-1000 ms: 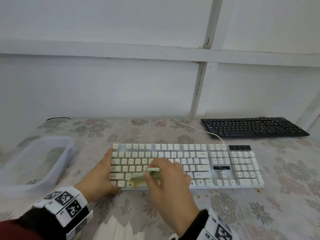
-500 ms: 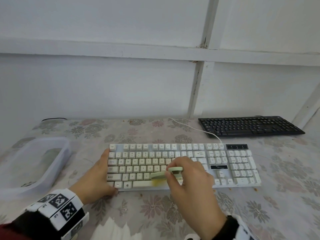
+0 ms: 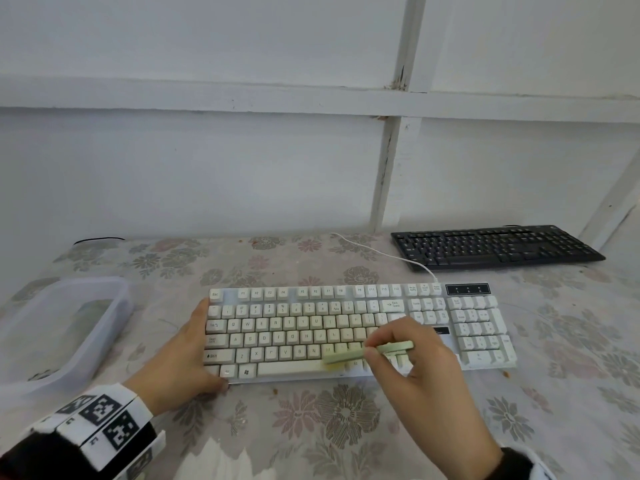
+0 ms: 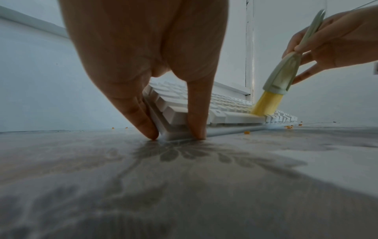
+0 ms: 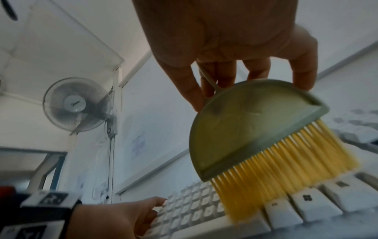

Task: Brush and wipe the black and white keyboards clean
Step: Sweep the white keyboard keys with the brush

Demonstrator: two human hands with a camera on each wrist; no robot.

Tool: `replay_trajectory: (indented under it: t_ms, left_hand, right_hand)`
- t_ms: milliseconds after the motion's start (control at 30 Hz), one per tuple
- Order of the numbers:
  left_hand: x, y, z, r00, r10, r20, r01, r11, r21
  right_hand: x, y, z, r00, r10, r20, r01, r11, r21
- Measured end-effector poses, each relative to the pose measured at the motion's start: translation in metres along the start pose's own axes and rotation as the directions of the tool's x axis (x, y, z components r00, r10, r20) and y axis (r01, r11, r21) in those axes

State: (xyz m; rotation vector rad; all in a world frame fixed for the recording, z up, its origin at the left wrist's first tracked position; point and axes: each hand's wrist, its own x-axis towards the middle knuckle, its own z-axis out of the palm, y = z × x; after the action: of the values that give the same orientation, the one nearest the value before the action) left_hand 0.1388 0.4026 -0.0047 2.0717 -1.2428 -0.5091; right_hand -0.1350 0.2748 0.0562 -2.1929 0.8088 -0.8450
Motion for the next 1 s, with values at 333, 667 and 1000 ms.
replay_trajectory:
  t_ms: [333, 667, 1000]
  left_hand:
    - [-0.001, 0.004, 0.000, 1.000, 0.010, -0.003, -0.010, 1.000, -0.024]
    - [-0.001, 0.005, -0.001, 1.000, -0.019, 0.004, 0.019, 1.000, 0.002]
    - [-0.003, 0.011, -0.002, 1.000, -0.017, 0.003, 0.017, 1.000, -0.003]
  right_hand:
    - [0.001, 0.029, -0.036, 0.980, 0.152, -0.126, -0.144, 0.987, 0.070]
    - [0.001, 0.040, -0.045, 0.980, 0.160, -0.116, -0.158, 0.987, 0.024]
    - [0.001, 0.046, -0.051, 0.987, 0.112, -0.116, -0.106, 0.993, 0.053]
